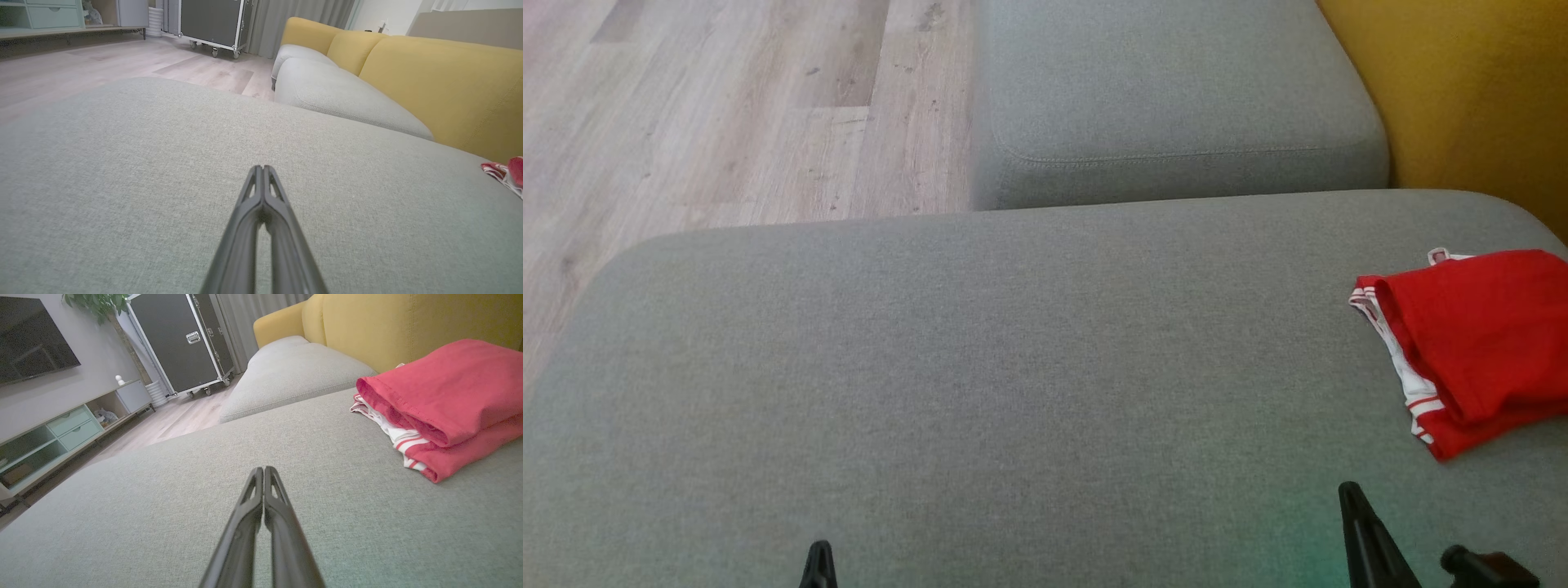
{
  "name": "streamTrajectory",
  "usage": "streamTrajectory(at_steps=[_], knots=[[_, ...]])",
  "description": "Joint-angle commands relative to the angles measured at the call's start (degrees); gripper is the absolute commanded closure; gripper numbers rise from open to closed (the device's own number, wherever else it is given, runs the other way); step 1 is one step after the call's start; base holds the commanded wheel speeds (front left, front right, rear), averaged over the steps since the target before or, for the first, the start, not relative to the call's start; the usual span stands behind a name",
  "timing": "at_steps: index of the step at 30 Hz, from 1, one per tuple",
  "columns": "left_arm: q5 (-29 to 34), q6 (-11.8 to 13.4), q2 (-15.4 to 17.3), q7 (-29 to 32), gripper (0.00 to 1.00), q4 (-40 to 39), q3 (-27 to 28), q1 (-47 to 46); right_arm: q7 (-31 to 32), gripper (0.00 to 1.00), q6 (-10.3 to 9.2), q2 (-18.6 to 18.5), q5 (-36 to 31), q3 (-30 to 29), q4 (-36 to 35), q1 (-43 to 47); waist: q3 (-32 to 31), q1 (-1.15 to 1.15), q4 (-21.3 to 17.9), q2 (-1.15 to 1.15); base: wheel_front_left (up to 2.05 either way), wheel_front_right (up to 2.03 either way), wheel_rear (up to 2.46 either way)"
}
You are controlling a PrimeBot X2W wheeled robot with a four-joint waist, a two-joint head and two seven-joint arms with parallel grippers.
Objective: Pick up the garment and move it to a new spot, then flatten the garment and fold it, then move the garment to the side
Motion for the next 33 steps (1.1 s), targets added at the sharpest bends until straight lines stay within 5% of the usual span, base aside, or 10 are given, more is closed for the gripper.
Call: streamTrajectory(at_steps=[1,33], knots=[[-1.88,-0.67,0.47,0.29,1.00,-1.37,1.21,-2.60,0.36,1.00,-0.01,-0.52,2.06,-0.38,-1.50,-2.86,0.10,0.00,-0.03,0.00,0.00,0.00,0.00],[-23.69,-4.32,1.12,4.60,1.00,0.80,4.61,-9.11,4.78,1.00,-0.02,-0.85,24.10,-2.52,-0.06,-8.50,2.07,-0.01,-0.55,0.00,0.00,0.00,0.00]])
